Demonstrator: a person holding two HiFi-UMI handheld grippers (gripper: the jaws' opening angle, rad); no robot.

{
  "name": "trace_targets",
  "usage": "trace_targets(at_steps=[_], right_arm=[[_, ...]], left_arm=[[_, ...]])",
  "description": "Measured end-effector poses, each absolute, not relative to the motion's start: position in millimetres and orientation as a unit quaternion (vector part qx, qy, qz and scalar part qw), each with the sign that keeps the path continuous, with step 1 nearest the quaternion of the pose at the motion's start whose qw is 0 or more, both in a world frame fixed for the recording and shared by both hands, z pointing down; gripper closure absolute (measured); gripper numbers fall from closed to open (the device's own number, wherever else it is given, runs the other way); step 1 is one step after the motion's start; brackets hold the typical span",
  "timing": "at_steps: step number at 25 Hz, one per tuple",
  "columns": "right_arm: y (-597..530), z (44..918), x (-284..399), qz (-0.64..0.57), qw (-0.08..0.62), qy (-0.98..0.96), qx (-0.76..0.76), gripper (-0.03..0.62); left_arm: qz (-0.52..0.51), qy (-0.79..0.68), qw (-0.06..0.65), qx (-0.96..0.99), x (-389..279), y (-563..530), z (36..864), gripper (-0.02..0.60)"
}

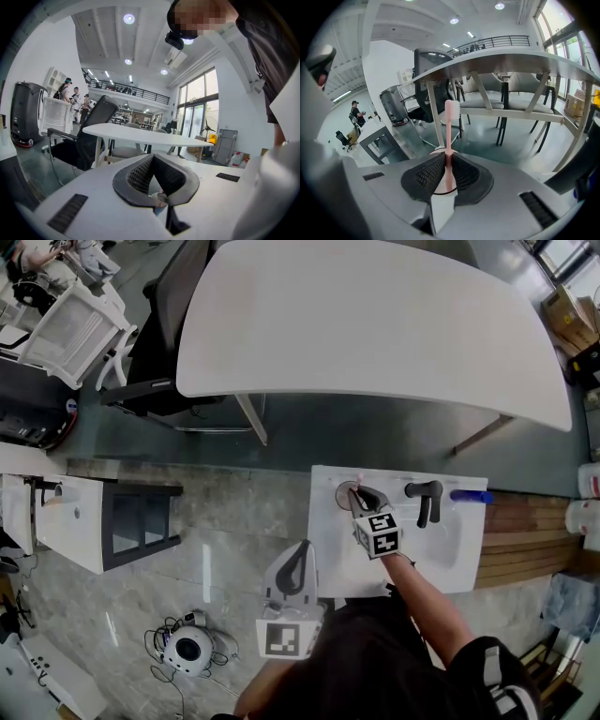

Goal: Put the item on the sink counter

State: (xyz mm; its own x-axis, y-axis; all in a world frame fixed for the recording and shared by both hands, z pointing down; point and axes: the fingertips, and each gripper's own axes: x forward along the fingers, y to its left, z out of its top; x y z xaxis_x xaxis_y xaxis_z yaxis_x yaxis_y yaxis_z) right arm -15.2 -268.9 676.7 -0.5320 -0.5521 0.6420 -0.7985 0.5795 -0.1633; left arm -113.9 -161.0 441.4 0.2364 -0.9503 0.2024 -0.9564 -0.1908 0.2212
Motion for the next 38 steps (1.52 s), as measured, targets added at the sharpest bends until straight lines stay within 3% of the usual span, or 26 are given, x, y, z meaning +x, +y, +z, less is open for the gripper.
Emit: trace_targets(at_steps=[21, 38], right_arm=[[-265.1, 673.7, -13.4, 0.219, 0.275, -0.848, 0.396, 0.553], [-228.1, 627.3, 8.4, 0.232, 0.219, -0.84, 0.438, 0.571]], left_arm=[[0.007, -0.622, 0.149, 0.768, -109.8, -154.5, 437.2, 0.566], [-0.02, -0.604, 0.125, 0.787, -101.4, -108.7, 409.3, 0.566]])
